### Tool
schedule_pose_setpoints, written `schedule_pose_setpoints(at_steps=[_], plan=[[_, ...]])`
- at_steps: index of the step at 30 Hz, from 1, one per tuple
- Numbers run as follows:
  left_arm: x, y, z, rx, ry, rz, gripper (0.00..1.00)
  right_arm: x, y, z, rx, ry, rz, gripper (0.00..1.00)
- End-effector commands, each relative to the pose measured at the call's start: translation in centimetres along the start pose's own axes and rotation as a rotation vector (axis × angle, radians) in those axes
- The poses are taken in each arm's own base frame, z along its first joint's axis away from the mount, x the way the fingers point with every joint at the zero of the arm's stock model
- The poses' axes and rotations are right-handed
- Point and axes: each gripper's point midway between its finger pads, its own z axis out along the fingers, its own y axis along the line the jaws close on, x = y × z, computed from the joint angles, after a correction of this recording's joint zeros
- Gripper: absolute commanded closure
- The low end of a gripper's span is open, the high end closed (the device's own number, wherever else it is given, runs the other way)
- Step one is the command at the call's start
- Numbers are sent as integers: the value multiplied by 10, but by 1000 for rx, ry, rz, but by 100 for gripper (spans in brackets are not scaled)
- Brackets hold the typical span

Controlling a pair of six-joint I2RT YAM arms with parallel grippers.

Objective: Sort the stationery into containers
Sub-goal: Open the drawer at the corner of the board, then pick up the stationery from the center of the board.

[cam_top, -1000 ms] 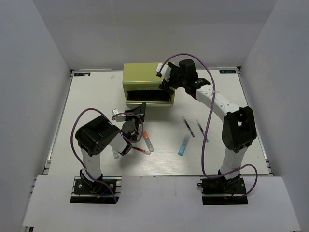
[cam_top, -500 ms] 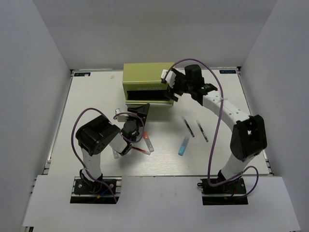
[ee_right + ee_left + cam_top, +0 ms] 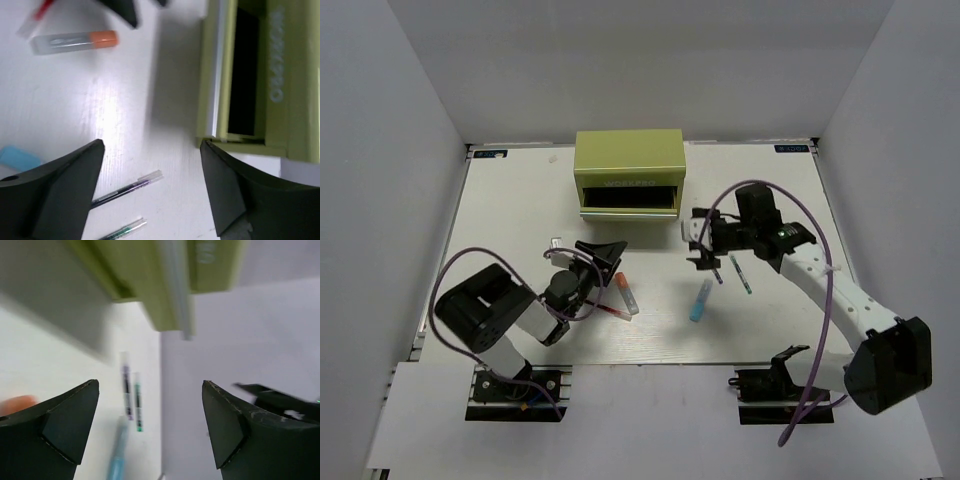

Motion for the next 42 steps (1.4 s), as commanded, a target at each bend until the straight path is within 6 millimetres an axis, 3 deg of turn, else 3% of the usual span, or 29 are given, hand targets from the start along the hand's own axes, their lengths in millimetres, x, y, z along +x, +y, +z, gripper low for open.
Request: schedule_pose_setpoints(at_steps=[1, 2, 3, 4, 5, 6, 7, 9, 13, 16, 17, 18, 23, 31, 34, 35, 39, 42], plan=[[-6, -98, -16, 337, 28, 17, 6, -1, 54, -2, -197, -76, -121, 21], [5, -88, -14, 272, 89, 105, 4, 12, 73, -1, -271, -43, -73, 29], [12, -86, -11, 228, 131, 117, 4, 16, 70, 0, -275, -37, -120, 33], [15, -103, 1, 227, 146, 196, 1, 22, 91, -4, -349, -15, -65, 37], [18, -102, 6, 173, 175, 248, 1, 31, 97, -1, -384, -1, -42, 38], [20, -105, 8, 134, 204, 301, 1, 35, 103, -2, -402, 11, -20, 38], [22, -96, 15, 30, 244, 406, 1, 37, 105, -2, -406, 16, -14, 38], [18, -94, 14, -47, 262, 460, 1, 45, 116, 0, -418, 14, -42, 30], [-3, -72, -9, -282, 262, 513, 1, 64, 136, 4, -461, 37, -124, 22], [-24, -85, -24, -345, 203, 534, 1, 78, 148, 4, -530, 64, -140, 22], [-33, -69, -37, -443, 195, 561, 1, 84, 152, 6, -549, 73, -133, 22], [-39, -76, -43, -452, 182, 566, 1, 88, 151, 8, -549, 86, -148, 20], [-55, -43, -82, -678, 183, 585, 1, 112, 149, 23, -553, 145, -181, 20], [-68, -18, -109, -888, 203, 649, 1, 133, 152, 34, -630, 214, -163, 32], [-68, -5, -117, -964, 216, 655, 1, 137, 164, 30, -704, 240, -122, 45], [-70, -5, -117, -969, 204, 642, 1, 137, 165, 29, -715, 248, -97, 60], [-65, 18, -126, -1041, 248, 643, 1, 130, 173, 18, -768, 251, -31, 82], [-61, 33, -131, -1092, 278, 651, 1, 107, 161, 12, -734, 219, 7, 95]])
